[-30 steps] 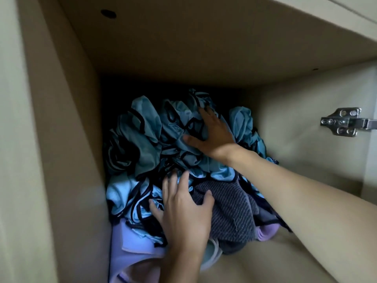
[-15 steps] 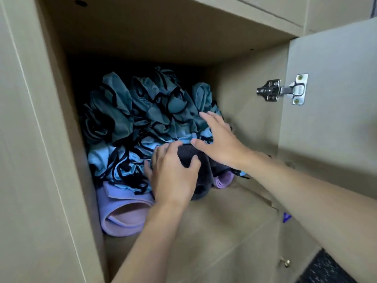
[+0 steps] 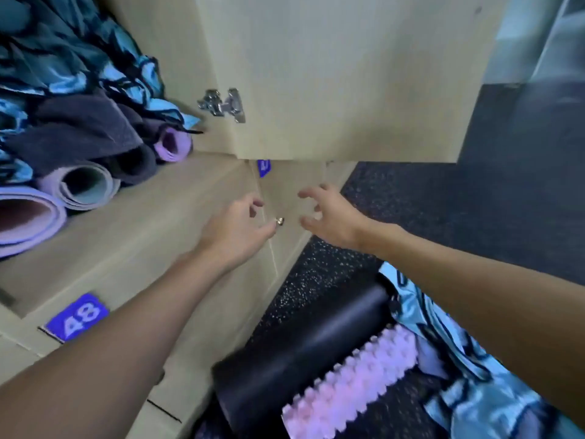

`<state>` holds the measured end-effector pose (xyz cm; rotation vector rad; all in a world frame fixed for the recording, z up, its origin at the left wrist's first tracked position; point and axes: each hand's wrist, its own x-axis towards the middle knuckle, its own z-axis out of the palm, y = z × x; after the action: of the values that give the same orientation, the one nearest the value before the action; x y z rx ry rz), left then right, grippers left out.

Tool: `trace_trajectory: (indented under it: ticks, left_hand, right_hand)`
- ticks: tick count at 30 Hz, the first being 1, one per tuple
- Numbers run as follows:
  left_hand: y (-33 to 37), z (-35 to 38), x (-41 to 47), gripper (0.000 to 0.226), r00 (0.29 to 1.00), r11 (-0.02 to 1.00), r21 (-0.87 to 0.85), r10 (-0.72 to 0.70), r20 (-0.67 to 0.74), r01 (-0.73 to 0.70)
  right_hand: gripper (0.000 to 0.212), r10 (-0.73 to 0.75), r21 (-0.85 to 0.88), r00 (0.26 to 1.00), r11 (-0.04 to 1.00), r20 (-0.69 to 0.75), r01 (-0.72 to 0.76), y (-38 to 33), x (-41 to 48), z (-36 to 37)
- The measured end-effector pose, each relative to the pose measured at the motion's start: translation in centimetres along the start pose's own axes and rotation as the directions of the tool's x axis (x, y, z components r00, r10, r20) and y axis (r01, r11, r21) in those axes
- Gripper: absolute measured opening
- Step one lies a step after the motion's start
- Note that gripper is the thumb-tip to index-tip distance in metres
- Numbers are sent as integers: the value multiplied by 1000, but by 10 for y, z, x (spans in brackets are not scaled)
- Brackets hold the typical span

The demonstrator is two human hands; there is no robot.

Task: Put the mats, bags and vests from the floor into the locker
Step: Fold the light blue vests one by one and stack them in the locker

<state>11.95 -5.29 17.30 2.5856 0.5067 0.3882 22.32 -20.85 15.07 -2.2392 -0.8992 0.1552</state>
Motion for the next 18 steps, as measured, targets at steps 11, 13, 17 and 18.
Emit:
trace_trajectory:
  ticks: [11, 13, 17, 18]
  left_hand:
    - [1, 222, -114, 21, 833, 995, -15, 91, 546, -99]
    - [-21, 243, -140, 27, 776, 992, 56, 54, 628, -115]
    - [-61, 262, -184, 34, 696, 978, 156, -15, 718, -140]
    - [-69, 267, -195, 31, 669, 979, 146, -13, 743, -143]
  right_hand:
    - [30, 463, -25, 853, 881, 242, -472, 185, -191, 100]
    - [29, 490, -56, 800, 862, 346, -503, 195, -221, 135]
    - [37, 505, -22, 710, 822, 491, -569, 196, -262, 195]
    - [39, 508, -10, 696, 811, 507, -585, 196, -270, 207]
